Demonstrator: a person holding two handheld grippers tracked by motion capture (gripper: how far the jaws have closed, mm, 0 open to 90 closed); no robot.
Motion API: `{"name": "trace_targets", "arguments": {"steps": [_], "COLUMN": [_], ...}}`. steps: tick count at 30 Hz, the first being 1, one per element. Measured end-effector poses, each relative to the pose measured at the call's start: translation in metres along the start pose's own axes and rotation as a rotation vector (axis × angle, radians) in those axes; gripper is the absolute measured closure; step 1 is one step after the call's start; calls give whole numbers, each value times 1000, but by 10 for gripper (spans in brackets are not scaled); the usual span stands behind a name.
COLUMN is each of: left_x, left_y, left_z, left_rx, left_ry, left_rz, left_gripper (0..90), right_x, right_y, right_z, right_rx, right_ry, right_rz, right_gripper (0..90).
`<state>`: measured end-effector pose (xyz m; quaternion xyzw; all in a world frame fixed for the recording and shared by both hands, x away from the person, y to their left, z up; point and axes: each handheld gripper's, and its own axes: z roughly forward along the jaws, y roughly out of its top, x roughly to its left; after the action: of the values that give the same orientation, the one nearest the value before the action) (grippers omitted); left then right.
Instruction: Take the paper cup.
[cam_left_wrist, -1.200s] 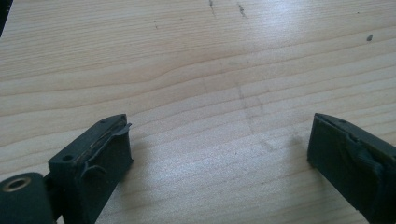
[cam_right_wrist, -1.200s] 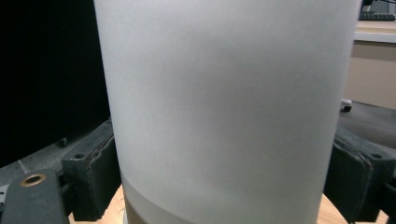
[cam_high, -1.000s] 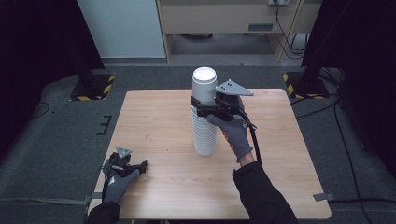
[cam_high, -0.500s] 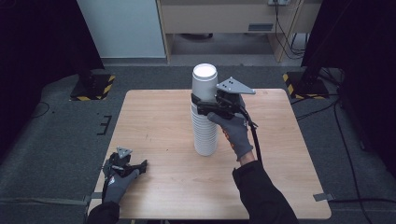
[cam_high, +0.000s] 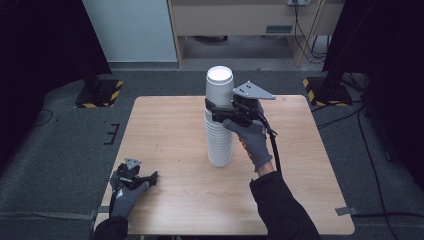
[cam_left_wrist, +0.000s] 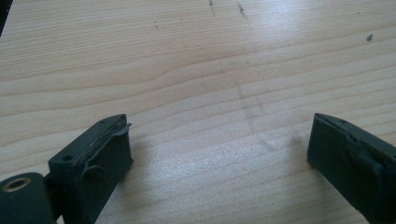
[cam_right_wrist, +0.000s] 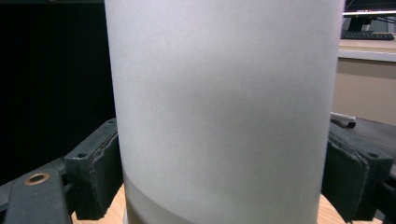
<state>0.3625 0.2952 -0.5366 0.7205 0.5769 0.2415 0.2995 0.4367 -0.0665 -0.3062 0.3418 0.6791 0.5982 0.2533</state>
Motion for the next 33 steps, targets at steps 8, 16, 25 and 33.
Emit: {"name": "trace_targets", "arguments": {"steps": [8, 16, 25, 33], "left_x": [0, 0, 0, 0], "left_y": [0, 0, 0, 0], "left_z": [0, 0, 0, 0], "left_rx": [0, 0, 0, 0], "left_ry": [0, 0, 0, 0], "left_rz": [0, 0, 0, 0], "left_gripper": [54, 53, 54, 53], "right_x": [0, -1, 1, 2], "right_y": [-3, -20, -24, -27], "right_z": [2, 9, 11, 14], "right_rx": [15, 47, 36, 44], "right_ry": [5, 5, -13, -26], "right_rz": [-1, 10, 14, 0], "right_gripper": [131, 117, 93, 106]}}
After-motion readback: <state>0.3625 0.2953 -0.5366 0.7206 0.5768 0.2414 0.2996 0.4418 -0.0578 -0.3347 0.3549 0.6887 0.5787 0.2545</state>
